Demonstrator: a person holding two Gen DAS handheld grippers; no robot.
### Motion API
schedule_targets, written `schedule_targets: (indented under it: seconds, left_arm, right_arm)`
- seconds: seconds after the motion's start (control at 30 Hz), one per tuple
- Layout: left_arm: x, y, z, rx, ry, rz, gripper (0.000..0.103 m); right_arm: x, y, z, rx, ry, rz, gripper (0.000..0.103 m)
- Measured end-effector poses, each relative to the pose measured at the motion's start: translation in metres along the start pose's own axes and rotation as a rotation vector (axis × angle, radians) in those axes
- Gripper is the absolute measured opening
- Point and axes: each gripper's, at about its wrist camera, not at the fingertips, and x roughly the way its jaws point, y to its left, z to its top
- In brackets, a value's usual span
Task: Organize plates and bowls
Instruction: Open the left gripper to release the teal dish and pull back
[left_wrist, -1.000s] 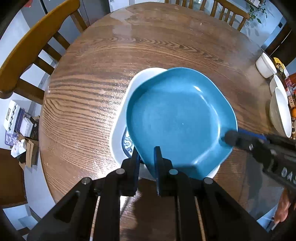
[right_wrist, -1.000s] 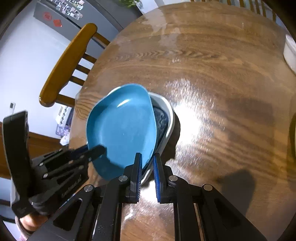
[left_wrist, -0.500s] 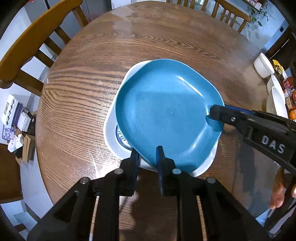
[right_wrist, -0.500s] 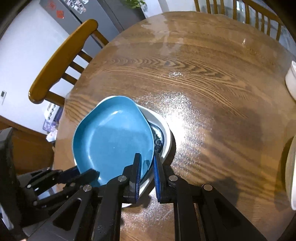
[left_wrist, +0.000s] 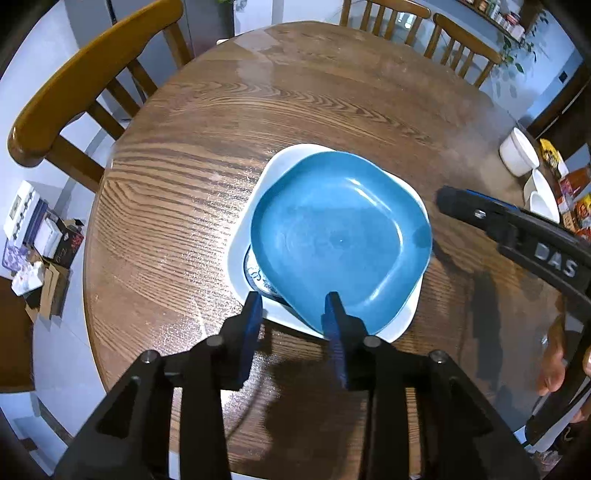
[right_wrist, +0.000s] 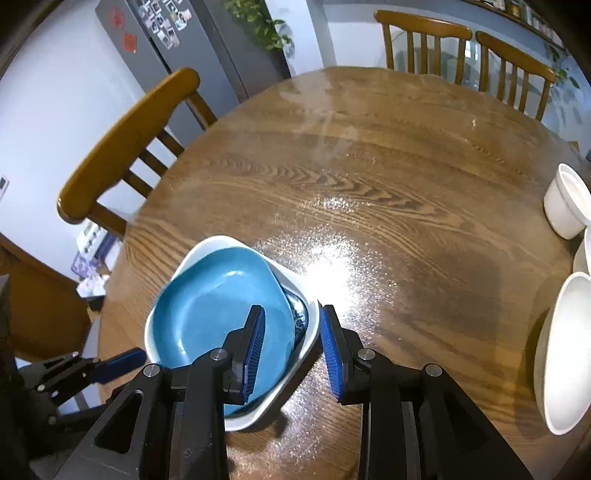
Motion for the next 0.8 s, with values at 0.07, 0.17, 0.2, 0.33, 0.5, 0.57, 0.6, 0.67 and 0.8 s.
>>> schedule_targets:
  seconds: [0.07, 0.17, 0.2, 0.33, 0.5, 0.57, 0.6, 0.67, 0.8]
  left_arm:
    - [-0.003, 0.0, 0.002, -0.004, -0.009, -0.001, 0.033]
    - [-0.01, -0.004, 0.005, -0.009, -0.03, 0.0, 0.033]
    - [-0.013, -0.005, 0.005, -0.009, -0.037, 0.002, 0.034]
    - [-0.02, -0.016, 0.006, 0.001, -0.061, -0.004, 0.043]
    - [-0.024, -0.036, 0.007, 0.026, -0.081, -0.01, 0.056]
    - [-0.027, -0.043, 0.007, 0.033, -0.086, -0.024, 0.059]
    - [-0.029, -0.048, 0.007, 0.039, -0.09, -0.03, 0.062]
    - [-0.032, -0.061, 0.006, 0.058, -0.105, -0.036, 0.064]
    - [-0.039, -0.085, 0.005, 0.096, -0.139, -0.045, 0.064]
  right_arm:
    - [-0.01, -0.005, -0.002, 0.009, -0.014, 0.018, 0.031]
    - [-0.026, -0.014, -0.007, 0.017, -0.038, 0.035, 0.031]
    - [-0.03, -0.017, -0.008, 0.02, -0.042, 0.04, 0.031]
    - [-0.048, -0.034, -0.016, 0.055, -0.066, 0.046, 0.032]
    - [-0.068, -0.061, -0.028, 0.115, -0.099, 0.04, 0.032]
    - [-0.075, -0.069, -0.033, 0.133, -0.111, 0.037, 0.032]
    - [-0.078, -0.073, -0.035, 0.142, -0.116, 0.036, 0.032]
    - [-0.086, -0.084, -0.041, 0.165, -0.128, 0.031, 0.032]
    - [-0.098, -0.103, -0.05, 0.202, -0.144, 0.016, 0.032]
